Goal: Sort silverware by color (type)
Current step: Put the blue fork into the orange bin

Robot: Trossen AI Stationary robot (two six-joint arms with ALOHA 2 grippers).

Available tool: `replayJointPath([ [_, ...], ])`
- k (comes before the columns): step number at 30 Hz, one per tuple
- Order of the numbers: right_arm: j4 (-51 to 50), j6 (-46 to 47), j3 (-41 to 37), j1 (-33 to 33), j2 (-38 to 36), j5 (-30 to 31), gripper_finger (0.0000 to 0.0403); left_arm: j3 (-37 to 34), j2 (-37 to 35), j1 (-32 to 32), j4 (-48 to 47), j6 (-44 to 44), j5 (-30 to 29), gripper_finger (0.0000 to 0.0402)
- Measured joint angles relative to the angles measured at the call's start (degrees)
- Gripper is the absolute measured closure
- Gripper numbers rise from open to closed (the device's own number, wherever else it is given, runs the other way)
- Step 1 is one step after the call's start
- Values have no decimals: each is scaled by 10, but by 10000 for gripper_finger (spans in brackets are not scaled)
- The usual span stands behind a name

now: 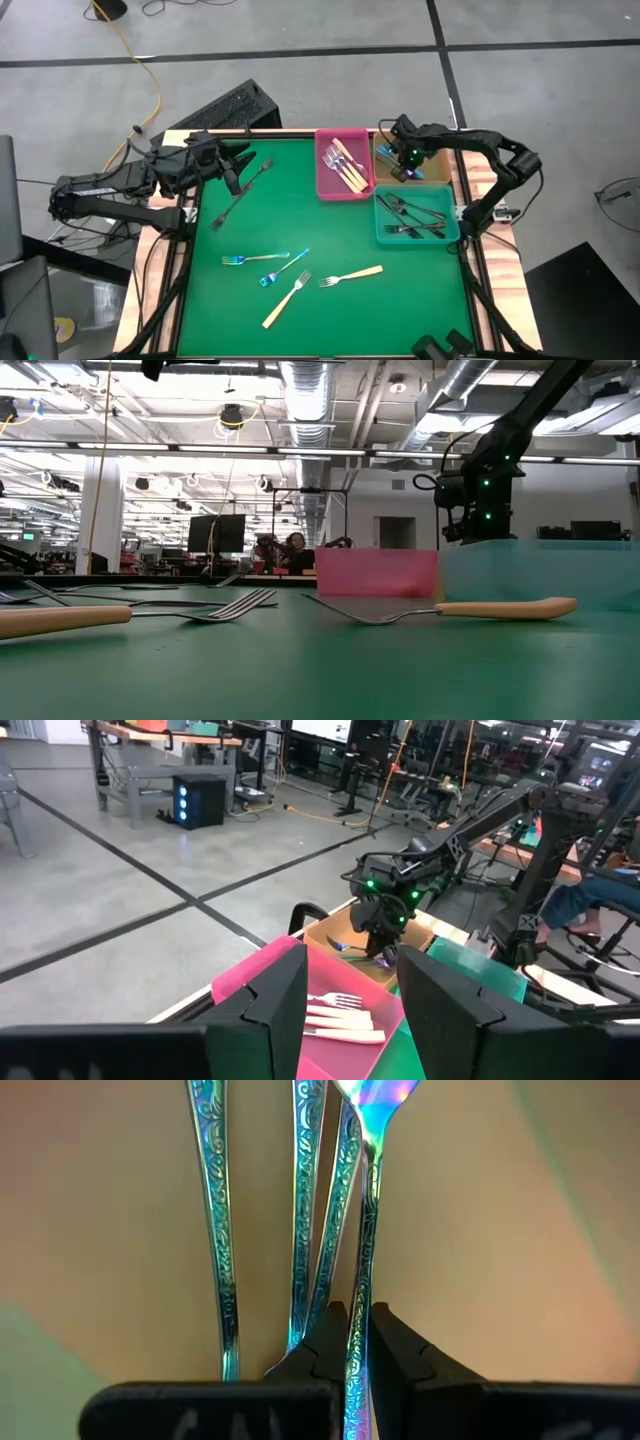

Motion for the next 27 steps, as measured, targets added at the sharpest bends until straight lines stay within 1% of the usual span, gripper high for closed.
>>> replayJointPath([
  [7, -7, 14, 0, 0, 1, -1, 361, 0, 0, 0, -7, 0, 0, 262],
  [10, -8, 22, -1, 5, 1, -1, 344, 0, 0, 0, -7, 0, 0, 262],
  [13, -11, 23, -1, 6, 2, -1, 336, 0, 0, 0, -7, 0, 0, 262],
  [18, -13, 31, -1, 3, 3, -12, 335, 0, 0, 0, -7, -1, 0, 262],
  [27, -17, 35, -1, 3, 3, -13, 333, 0, 0, 0, -7, -1, 0, 262],
])
